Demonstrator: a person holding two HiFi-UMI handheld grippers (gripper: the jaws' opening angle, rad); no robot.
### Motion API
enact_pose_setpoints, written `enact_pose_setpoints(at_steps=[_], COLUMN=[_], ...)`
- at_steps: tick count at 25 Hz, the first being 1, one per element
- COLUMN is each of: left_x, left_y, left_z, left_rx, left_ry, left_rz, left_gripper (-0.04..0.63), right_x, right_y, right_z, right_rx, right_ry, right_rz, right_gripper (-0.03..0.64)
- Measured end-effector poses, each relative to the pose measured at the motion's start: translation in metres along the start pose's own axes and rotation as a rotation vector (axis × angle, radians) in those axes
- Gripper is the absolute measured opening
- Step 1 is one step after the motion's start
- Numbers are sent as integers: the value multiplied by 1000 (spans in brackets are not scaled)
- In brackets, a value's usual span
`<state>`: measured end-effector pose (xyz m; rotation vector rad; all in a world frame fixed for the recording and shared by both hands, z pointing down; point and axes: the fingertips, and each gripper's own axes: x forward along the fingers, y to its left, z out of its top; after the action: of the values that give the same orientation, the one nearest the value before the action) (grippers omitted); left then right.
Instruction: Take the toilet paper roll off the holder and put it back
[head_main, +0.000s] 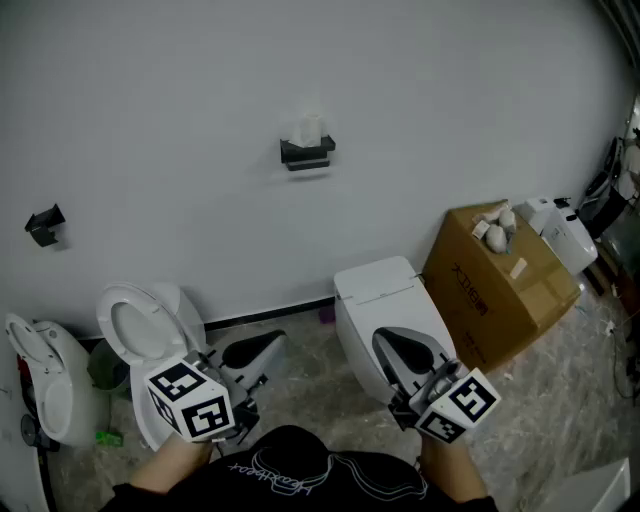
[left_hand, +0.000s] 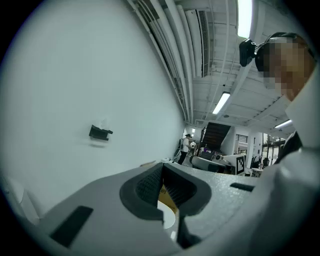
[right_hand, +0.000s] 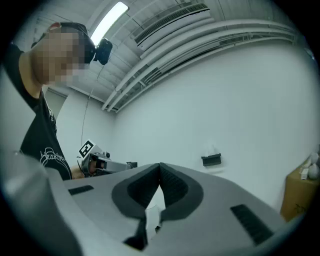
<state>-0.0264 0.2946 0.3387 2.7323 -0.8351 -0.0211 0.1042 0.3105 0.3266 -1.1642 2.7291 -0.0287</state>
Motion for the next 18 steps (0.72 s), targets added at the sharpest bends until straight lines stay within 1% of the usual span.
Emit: enact_pose_setpoints(at_steps=[3,9,10,12,18], left_x=[7,29,32,37,43], left_y=[-6,-9,-10,-13,-12], left_z=[-7,-8,-7,-7,-4], left_rx=[-9,-19,-20,-14,4], left_ry=[8,22,21,24,34], left_rz=[-7,-28,-31,-42,-71], left_gripper=[5,5,5,5,5], right_x=[-10,-19,-20,-21,-10], right_y=[-3,-17,-19,-21,-27], right_z=[-6,-3,-3,-3,-1], right_rx=[11,15,14,5,-37], right_ry=[19,16,16,22,45], right_rz=[-3,-37,-41,-43,-57], right_gripper=[5,5,22,151,296])
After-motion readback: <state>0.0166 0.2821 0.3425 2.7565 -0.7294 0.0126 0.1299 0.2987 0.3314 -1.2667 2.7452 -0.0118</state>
